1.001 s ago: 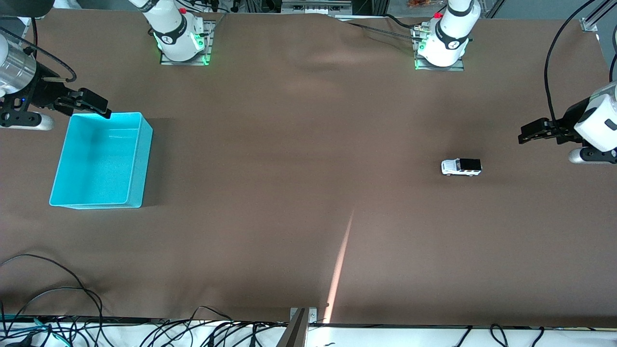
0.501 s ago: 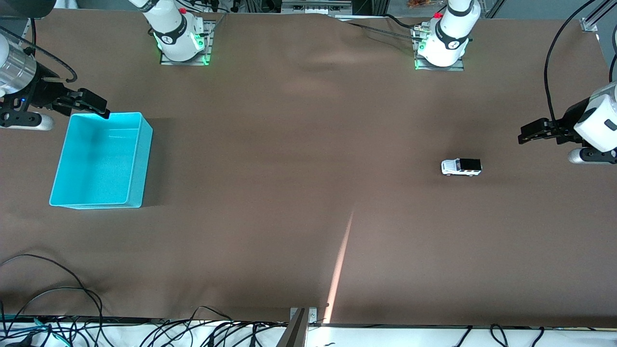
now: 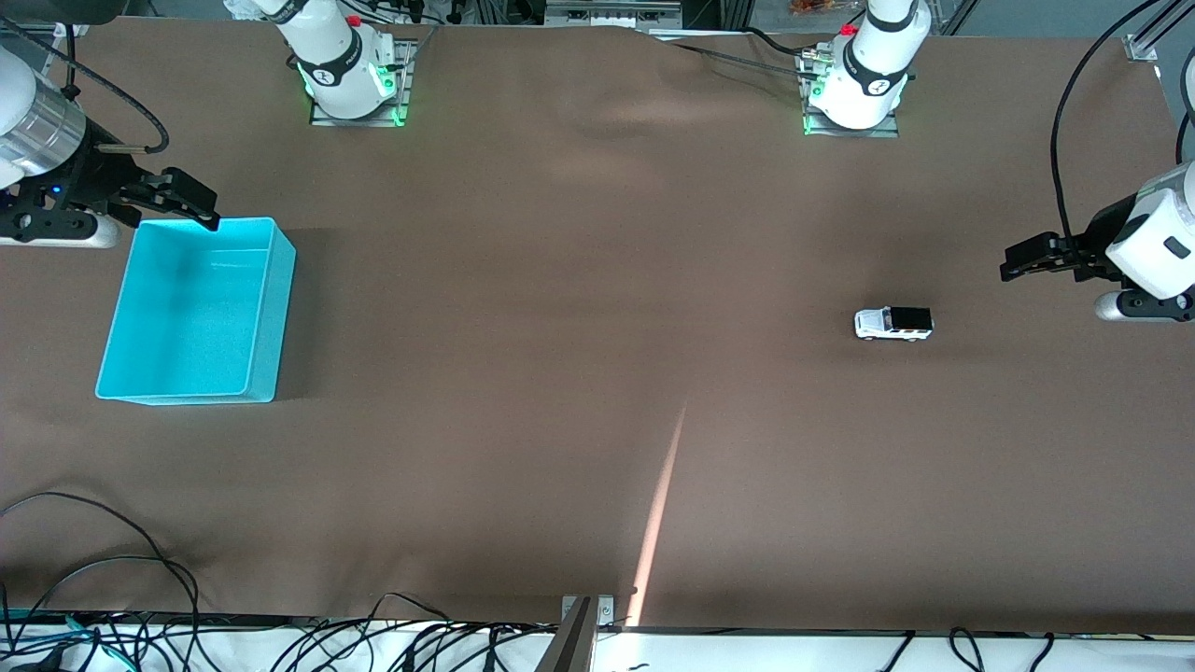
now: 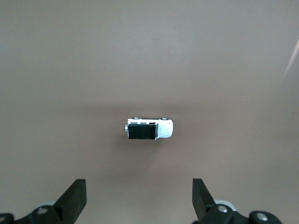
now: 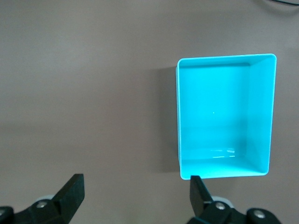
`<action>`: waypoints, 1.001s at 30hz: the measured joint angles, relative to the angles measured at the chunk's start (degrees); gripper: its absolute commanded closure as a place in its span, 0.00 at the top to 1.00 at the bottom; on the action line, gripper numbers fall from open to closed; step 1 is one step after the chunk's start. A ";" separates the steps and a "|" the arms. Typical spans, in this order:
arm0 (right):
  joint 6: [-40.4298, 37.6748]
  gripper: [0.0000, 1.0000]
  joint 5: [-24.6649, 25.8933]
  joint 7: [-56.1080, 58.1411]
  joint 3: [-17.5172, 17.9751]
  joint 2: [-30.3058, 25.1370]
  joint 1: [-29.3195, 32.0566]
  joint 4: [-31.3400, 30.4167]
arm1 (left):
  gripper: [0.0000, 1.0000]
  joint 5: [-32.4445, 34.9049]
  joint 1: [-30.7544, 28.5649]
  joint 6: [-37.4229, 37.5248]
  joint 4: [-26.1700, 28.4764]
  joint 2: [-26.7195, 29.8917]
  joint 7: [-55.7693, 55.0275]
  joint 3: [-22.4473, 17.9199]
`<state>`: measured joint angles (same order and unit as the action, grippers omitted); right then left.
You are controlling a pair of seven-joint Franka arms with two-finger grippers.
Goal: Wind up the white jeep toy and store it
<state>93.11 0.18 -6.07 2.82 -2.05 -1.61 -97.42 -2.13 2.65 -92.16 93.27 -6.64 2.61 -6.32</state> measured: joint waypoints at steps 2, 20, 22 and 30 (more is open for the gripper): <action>0.04 1.00 0.00 0.00 0.02 0.00 0.00 0.23 | 1.00 0.00 0.00 0.00 0.00 -0.14 0.00 0.00; 0.08 1.00 0.00 -0.04 1.18 0.01 -0.05 0.91 | 1.00 0.00 0.20 -0.08 0.00 -2.56 -14.31 0.27; 0.11 1.00 0.00 -0.09 1.49 0.01 -0.06 0.96 | 1.00 0.00 0.44 -0.08 0.00 -3.03 -18.77 0.37; 0.16 1.00 0.00 -0.11 1.74 0.01 -0.06 1.29 | 1.00 0.39 2.00 -0.18 0.00 -4.94 -38.23 0.57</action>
<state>93.28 0.18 -6.18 4.56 -2.04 -1.67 -96.13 -1.74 4.65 -92.34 93.28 -11.58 -35.62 -5.75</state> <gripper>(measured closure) 0.000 0.000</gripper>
